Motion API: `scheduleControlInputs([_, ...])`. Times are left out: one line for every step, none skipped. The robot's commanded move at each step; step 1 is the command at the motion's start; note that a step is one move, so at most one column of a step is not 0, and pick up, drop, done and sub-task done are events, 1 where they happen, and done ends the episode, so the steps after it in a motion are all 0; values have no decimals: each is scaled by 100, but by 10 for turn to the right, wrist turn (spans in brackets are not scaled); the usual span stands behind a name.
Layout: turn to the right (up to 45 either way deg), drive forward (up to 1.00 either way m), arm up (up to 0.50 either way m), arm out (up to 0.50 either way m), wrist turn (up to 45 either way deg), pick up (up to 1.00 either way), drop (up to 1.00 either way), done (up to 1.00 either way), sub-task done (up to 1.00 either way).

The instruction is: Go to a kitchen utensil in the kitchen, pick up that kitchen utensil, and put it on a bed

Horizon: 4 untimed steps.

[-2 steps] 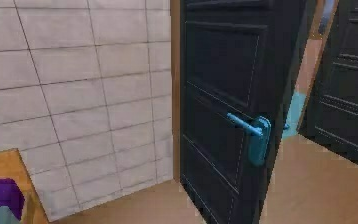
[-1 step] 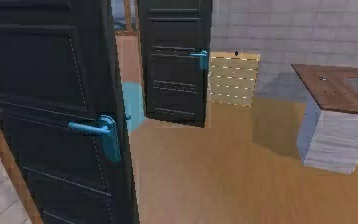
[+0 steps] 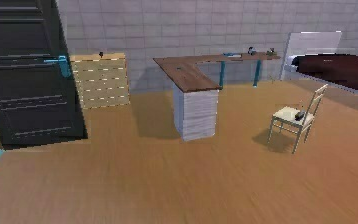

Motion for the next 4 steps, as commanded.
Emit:
scheduleControlInputs([0, 30, 0, 0, 0, 0, 0, 0, 0])
scheduleControlInputs([450, 0, 0, 0, 0, 0, 0, 0, 0])
scheduleControlInputs([450, 0, 0, 0, 0, 0, 0, 0, 0])
scheduleControlInputs([450, 0, 0, 0, 0, 0, 0, 0, 0])
